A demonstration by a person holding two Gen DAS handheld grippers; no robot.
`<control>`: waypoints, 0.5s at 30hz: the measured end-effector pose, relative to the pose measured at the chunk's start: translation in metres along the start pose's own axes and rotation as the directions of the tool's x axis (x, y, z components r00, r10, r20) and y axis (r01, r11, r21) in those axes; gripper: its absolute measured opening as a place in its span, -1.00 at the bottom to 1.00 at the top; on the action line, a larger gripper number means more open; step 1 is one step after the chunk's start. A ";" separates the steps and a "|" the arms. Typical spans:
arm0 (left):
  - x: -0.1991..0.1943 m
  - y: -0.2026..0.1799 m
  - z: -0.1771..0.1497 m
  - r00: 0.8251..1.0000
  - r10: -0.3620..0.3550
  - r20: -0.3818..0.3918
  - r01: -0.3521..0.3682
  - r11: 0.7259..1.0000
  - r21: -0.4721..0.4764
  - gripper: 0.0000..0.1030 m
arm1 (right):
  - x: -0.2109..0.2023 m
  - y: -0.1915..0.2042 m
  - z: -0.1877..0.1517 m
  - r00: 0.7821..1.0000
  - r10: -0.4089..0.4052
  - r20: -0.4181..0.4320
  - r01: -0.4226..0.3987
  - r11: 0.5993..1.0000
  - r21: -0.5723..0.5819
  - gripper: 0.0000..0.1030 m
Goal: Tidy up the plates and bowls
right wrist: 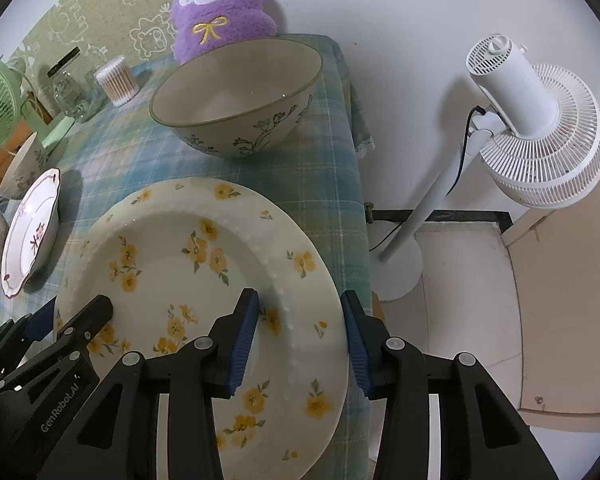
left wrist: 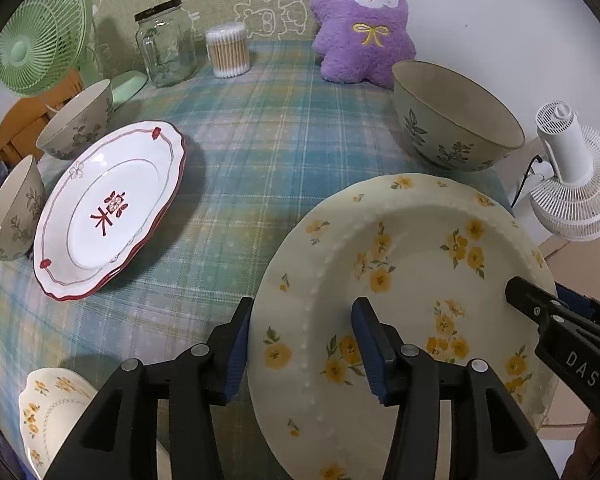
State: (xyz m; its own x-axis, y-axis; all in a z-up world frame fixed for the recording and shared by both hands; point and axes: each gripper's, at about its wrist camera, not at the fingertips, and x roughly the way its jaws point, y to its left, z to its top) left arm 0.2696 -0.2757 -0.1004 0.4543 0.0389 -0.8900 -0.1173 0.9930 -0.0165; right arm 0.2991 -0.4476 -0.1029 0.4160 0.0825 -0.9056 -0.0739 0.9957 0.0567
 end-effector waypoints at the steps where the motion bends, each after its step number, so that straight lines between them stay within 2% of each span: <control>1: 0.000 0.000 0.001 1.000 0.001 -0.001 -0.001 1.000 0.002 -0.03 | 0.000 0.000 0.000 1.000 -0.003 0.000 0.003 1.000 -0.002 -0.12; 15: -0.015 -0.010 -0.010 0.998 -0.050 -0.044 0.053 0.997 0.055 -0.05 | -0.023 -0.012 -0.015 0.999 -0.045 -0.001 0.045 0.998 0.041 -0.11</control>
State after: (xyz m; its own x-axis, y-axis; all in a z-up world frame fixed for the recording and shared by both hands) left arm 0.2555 -0.2877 -0.0918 0.4208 -0.0159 -0.9070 -0.0442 0.9983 -0.0381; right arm 0.2768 -0.4626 -0.0887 0.4182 0.0374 -0.9076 -0.0179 0.9993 0.0330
